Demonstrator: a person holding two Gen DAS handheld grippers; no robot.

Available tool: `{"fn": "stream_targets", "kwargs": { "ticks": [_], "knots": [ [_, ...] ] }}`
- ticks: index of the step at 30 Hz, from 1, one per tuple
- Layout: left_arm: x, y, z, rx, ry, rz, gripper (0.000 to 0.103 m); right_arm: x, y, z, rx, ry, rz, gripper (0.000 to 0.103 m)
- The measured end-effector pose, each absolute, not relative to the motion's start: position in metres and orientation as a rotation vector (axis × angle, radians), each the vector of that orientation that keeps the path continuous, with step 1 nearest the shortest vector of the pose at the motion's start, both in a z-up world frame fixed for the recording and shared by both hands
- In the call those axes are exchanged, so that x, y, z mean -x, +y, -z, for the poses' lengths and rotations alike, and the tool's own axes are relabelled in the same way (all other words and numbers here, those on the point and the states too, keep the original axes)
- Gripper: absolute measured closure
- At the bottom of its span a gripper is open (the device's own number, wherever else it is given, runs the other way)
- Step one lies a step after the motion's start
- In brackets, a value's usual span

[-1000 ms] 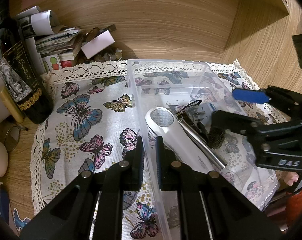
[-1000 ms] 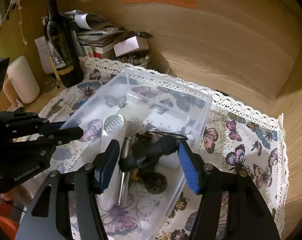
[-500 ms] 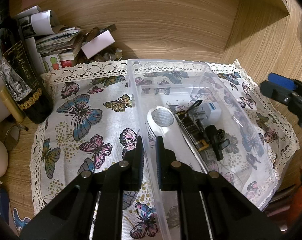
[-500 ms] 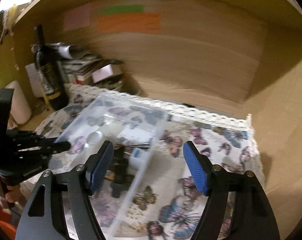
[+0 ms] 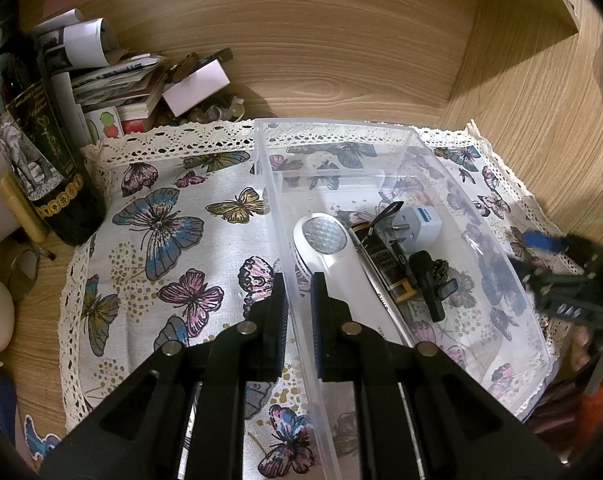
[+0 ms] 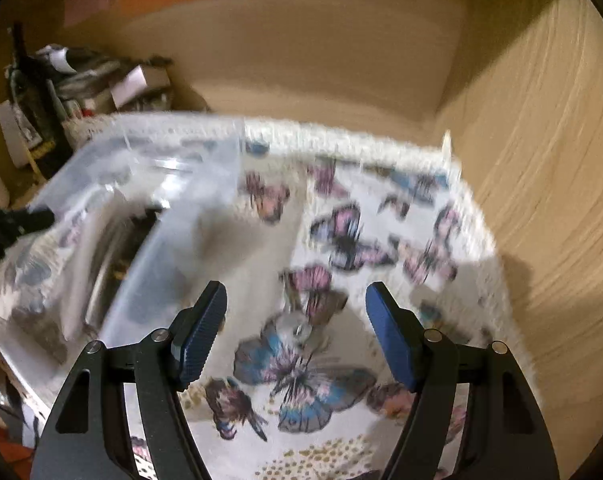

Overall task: Organize rigid objects
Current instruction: 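Grasp the remaining keys by their ring with the right gripper, then lower the keys into the box and release them with the right gripper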

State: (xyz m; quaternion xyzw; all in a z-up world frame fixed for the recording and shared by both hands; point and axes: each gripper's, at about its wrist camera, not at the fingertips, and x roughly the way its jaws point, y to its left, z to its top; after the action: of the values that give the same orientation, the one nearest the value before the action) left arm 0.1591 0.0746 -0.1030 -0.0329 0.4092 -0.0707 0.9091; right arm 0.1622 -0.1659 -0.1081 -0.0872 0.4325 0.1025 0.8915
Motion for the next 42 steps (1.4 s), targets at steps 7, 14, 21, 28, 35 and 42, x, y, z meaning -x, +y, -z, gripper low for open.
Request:
{"fn": "stream_targets", "kwargs": {
  "ticks": [7, 14, 21, 28, 35, 42],
  "knots": [
    [-0.159, 0.075, 0.103, 0.067, 0.844, 0.146, 0.094, -0.170, -0.173, 0.145, 0.130, 0.973, -0.200, 0.039],
    [-0.159, 0.075, 0.103, 0.067, 0.844, 0.146, 0.094, -0.174, -0.179, 0.140, 0.107, 0.957, -0.193, 0.077],
    [-0.159, 0.075, 0.103, 0.067, 0.844, 0.146, 0.094, -0.167, -0.177, 0.129, 0.113, 0.907, -0.191, 0.077],
    [-0.159, 0.075, 0.103, 0.067, 0.844, 0.146, 0.094, -0.159, -0.165, 0.099, 0.142, 0.825, -0.221, 0.077],
    [-0.158, 0.075, 0.103, 0.069, 0.844, 0.147, 0.094, -0.152, -0.152, 0.072, 0.158, 0.743, -0.265, 0.077],
    [-0.158, 0.075, 0.103, 0.067, 0.844, 0.148, 0.094, -0.150, -0.137, 0.047, 0.143, 0.679, -0.339, 0.077]
  ]
}}
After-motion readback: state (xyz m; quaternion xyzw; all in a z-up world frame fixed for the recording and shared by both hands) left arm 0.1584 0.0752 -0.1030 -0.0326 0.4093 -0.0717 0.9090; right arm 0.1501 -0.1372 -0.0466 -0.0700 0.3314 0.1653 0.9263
